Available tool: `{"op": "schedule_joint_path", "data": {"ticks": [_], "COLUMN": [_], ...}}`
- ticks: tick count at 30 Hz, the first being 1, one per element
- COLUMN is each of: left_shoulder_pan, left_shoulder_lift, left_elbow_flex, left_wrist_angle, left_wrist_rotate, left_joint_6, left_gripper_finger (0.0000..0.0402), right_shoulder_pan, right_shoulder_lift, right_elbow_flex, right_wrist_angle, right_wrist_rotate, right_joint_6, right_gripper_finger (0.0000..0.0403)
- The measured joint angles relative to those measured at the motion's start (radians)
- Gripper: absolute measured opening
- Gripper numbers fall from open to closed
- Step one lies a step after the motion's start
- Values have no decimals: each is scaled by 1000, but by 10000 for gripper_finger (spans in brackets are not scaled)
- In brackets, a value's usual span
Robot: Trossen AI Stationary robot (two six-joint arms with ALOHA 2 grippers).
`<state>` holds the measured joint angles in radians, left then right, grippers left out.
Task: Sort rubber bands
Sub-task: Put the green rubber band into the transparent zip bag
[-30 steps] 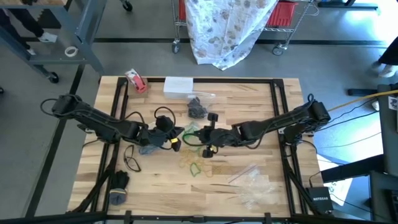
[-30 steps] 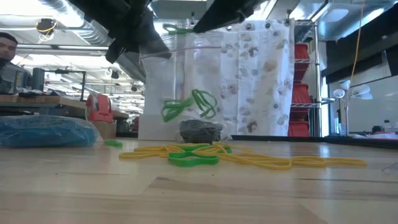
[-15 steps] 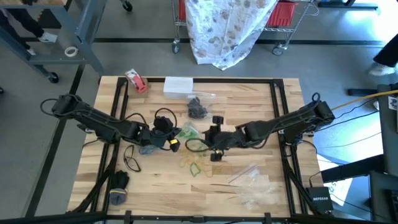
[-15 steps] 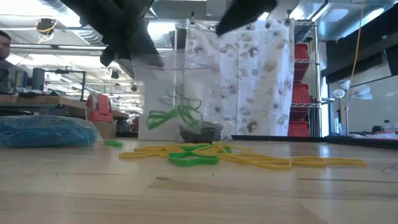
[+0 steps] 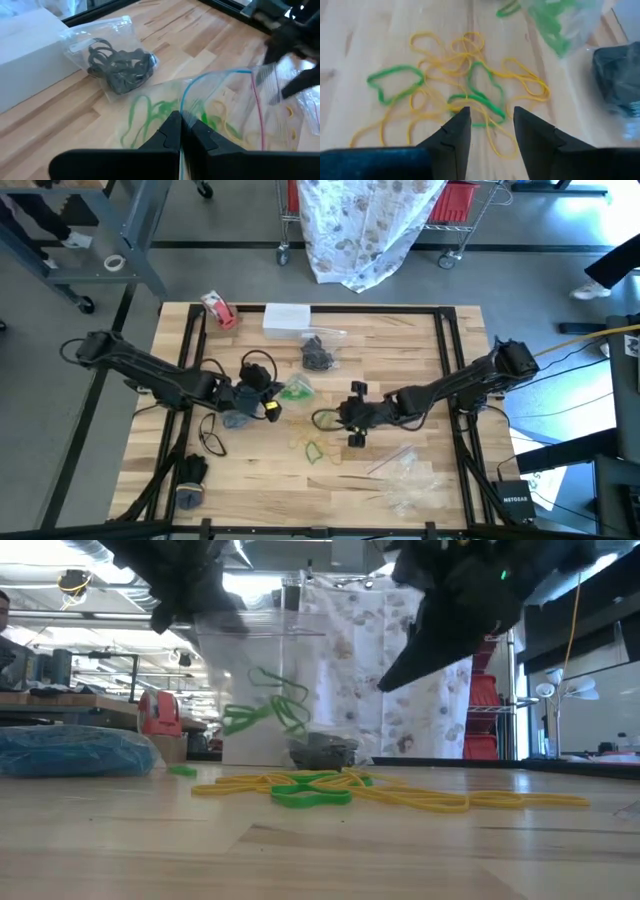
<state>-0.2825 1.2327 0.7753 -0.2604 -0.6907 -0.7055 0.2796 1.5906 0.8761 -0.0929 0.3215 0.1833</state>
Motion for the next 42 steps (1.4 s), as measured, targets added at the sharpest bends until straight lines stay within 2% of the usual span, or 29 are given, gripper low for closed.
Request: {"op": "schedule_joint_path", "data": {"ticks": [5, 15, 22, 31, 33, 35, 39, 42], "left_shoulder_pan": [9, 17, 9, 9, 9, 9, 10, 10], "left_shoulder_lift": [-18, -18, -17, -17, -17, -17, -17, -16], "left_elbow_flex": [0, 0, 0, 0, 0, 0, 0, 0], "left_wrist_angle": [-24, -32, -50, -43, -43, -42, -42, -42], "left_wrist_rotate": [0, 0, 0, 0, 0, 0, 0, 0], "left_joint_6": [7, 15, 6, 1, -1, -1, -1, -12], "left_gripper_finger": [0, 0, 0, 0, 0, 0, 0, 0], "right_shoulder_pan": [-64, -97, -78, 21, 34, 40, 41, 41], "right_shoulder_lift": [18, 175, 155, 10, -22, -43, -36, -2], "right_elbow_flex": [-100, -107, -100, -97, -74, -57, -53, -51], "right_wrist_angle": [142, 211, 54, -315, -363, -339, -146, 6], "right_wrist_rotate": [-1, -54, -222, -368, -358, -293, -171, -18], "right_joint_6": [87, 131, 154, 268, 294, 308, 247, 205], "right_gripper_finger": [134, 133, 133, 133, 133, 133, 133, 133]}}
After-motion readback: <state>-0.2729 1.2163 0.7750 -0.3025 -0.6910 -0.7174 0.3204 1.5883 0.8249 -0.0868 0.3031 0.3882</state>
